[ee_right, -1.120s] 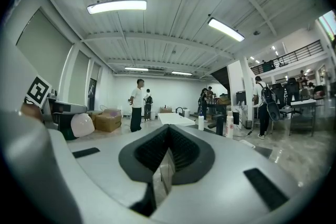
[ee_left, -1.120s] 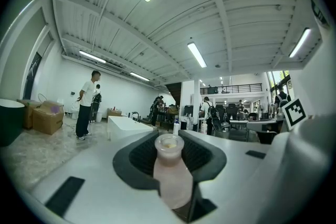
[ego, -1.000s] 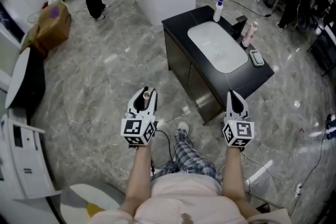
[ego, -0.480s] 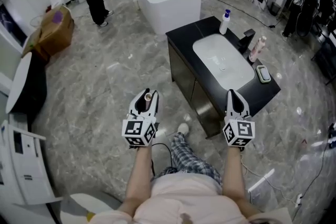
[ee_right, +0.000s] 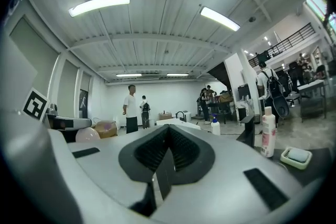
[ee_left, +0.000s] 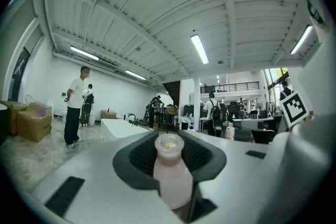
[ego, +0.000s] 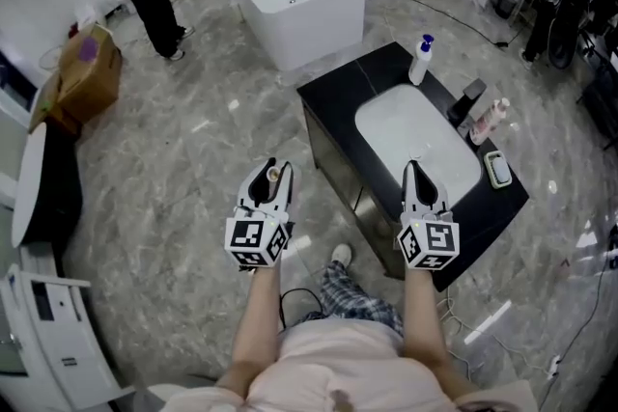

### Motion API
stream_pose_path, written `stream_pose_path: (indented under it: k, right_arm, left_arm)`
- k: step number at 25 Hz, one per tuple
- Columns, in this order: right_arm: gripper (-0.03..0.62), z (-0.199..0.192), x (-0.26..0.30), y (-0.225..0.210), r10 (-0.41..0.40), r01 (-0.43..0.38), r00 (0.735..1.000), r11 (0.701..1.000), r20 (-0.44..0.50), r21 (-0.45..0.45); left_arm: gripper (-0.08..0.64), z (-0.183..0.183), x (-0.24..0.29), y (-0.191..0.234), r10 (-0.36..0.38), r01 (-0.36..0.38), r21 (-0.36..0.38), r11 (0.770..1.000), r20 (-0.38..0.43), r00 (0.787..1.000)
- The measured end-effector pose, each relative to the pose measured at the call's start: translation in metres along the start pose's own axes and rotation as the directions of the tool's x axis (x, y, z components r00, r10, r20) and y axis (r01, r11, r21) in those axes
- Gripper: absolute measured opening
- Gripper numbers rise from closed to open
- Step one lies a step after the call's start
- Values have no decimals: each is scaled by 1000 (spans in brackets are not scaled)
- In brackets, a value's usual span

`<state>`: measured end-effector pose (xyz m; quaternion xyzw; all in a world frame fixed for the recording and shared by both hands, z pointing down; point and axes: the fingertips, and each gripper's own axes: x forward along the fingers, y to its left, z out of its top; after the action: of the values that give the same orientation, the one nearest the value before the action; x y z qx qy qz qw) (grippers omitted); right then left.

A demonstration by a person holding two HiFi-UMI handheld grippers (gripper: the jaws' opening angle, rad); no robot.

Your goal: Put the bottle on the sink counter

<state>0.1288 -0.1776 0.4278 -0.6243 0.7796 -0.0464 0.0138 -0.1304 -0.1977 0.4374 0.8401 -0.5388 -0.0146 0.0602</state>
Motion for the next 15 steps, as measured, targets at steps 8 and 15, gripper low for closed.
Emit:
stream_pose_path:
  k: [8,15]
  right_arm:
    - [15,-9,30,-29,-14,14,1000,1000,-12,10]
    - [15,-15,44,-24,-13,13,1000,1000,-26,10]
  left_arm:
    - [133,-9,59,-19,-54,55,25,998,-20,998]
    - [133,-10,81,-18,-84,85,23,996,-31,996]
